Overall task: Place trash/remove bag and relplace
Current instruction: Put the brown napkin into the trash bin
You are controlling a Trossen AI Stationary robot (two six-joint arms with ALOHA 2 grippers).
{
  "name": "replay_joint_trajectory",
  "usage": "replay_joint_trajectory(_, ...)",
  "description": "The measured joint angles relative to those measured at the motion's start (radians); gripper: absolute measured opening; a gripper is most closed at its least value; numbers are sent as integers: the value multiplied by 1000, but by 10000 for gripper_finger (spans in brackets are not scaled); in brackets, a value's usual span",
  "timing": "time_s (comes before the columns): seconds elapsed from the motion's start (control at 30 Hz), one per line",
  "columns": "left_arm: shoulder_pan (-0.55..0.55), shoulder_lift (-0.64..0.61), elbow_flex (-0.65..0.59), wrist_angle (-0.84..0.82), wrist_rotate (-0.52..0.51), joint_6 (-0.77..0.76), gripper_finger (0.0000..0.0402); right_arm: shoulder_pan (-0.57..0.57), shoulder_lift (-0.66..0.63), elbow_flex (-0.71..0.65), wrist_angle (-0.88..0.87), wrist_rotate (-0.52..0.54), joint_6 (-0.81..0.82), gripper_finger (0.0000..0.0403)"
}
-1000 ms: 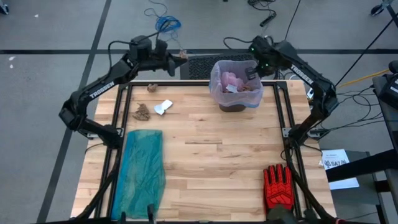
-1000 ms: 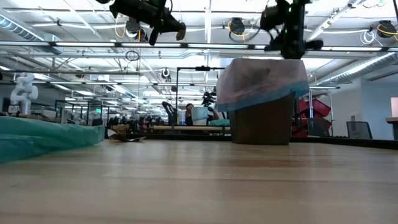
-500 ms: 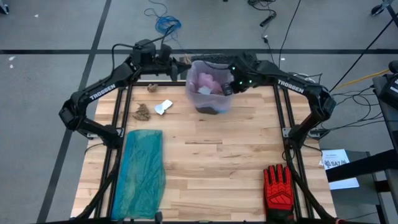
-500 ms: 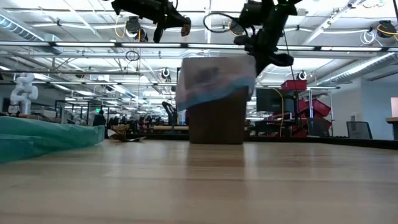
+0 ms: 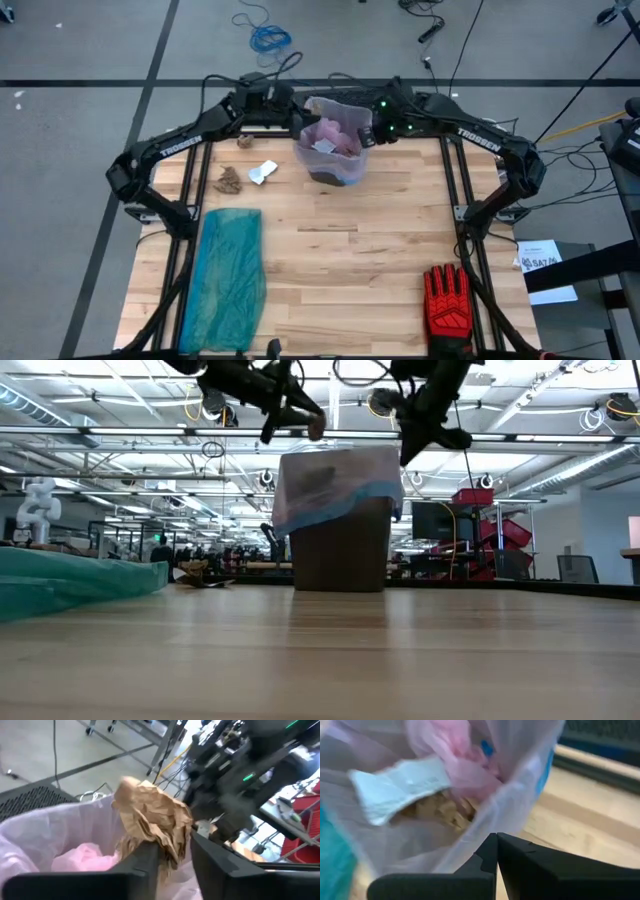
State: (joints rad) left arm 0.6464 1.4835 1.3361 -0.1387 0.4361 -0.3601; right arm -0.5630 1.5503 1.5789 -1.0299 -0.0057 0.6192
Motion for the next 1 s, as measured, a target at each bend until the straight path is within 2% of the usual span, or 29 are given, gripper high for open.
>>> replay_joint_trajectory(0.2, 2, 62, 0, -2, -8, 12, 181, 5, -1, 137, 0, 0, -36, 0)
replay_joint_trajectory(0.4, 14, 50, 6, -56, -75, 146, 191, 2, -1, 256, -8, 5, -89, 0)
replay_joint_trajectory(0.5, 39, 32, 54, -267, -223, 277, 191, 2, -1, 305, -13, 5, -105, 0)
replay_joint_trajectory(0.63, 70, 22, 117, -600, -546, 477, 191, 2, -1, 350, -21, 5, -114, 0)
replay_joint_trajectory(0.7, 93, 22, 121, -703, -645, 534, 191, 2, -1, 361, -21, 5, -116, 0)
replay_joint_trajectory(0.87, 193, 42, 82, -865, -651, 550, 191, 2, -1, 367, -23, 4, -123, 0)
replay_joint_trajectory(1.0, 265, 61, -3, -840, -641, 550, 191, 2, -1, 367, -23, 0, -126, 0)
